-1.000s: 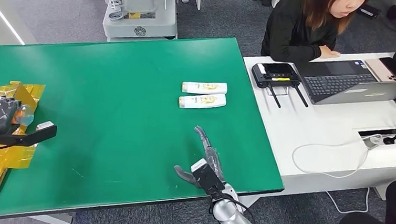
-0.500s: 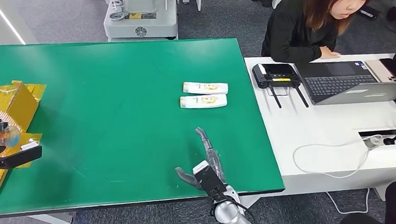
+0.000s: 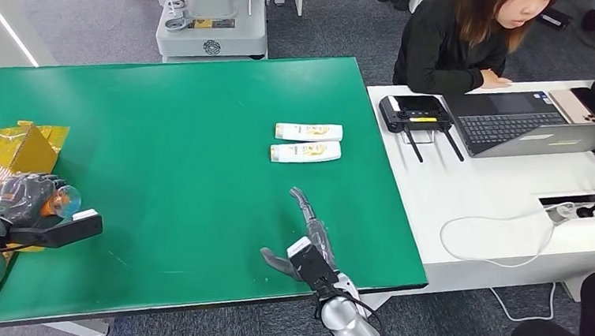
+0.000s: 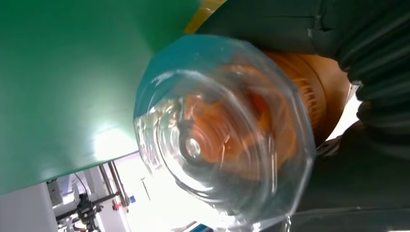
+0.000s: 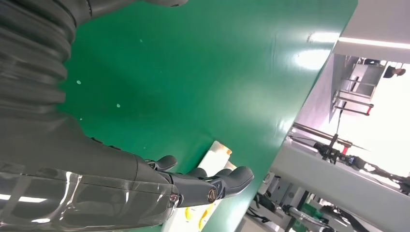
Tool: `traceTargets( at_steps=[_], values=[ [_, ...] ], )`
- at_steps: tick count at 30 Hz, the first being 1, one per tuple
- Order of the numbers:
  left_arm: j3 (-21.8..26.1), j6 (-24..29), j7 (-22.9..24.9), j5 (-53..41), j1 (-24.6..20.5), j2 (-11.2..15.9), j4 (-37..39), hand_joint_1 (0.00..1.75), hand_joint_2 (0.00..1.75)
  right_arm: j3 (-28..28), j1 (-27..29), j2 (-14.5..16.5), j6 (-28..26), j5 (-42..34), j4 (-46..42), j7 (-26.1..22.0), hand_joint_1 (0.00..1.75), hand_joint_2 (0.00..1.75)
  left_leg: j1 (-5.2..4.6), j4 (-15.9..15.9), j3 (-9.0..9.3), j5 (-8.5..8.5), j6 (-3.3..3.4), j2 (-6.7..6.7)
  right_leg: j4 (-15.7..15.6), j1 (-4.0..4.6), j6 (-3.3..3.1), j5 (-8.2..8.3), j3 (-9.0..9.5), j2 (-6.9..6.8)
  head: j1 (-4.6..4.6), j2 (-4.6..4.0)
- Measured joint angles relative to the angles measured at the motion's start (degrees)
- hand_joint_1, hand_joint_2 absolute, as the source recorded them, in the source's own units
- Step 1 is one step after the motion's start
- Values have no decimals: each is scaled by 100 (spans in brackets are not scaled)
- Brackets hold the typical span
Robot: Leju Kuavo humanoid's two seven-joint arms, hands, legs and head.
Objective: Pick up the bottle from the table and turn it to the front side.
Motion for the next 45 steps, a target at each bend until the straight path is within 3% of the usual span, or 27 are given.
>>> traceTargets(
  at_steps=[10,19,32,36,45],
  values=[
    [-96,28,-25,17,-523,-451,875,175,175,9,-93,-92,-208,-286,342,-162,0,175,1,0,-1,1,0,-12,0,0,0,-1,0,-13,1,0],
    [-387,-352,286,-227,-1143,-894,1754,175,175,18,261,-156,-420,-209,40,175,0,175,-1,2,-3,0,1,-5,-1,-1,1,0,-1,-7,1,0],
    [-537,-859,903,-362,-1317,-939,2274,175,175,16,637,-260,-300,96,-604,504,0,175,1,-1,-2,0,0,-2,4,1,0,0,0,0,0,0],
    [-537,-906,1114,-404,-1328,-864,2392,0,175,16,587,-258,-280,147,-553,484,0,175,0,-1,-2,0,0,-2,5,1,0,0,0,-1,-1,0],
    [-535,-914,1115,-332,-1307,-667,2551,0,175,16,459,-240,-216,204,-345,374,0,175,0,-1,-2,0,0,-7,5,1,0,-1,1,-7,0,0]
  ],
)
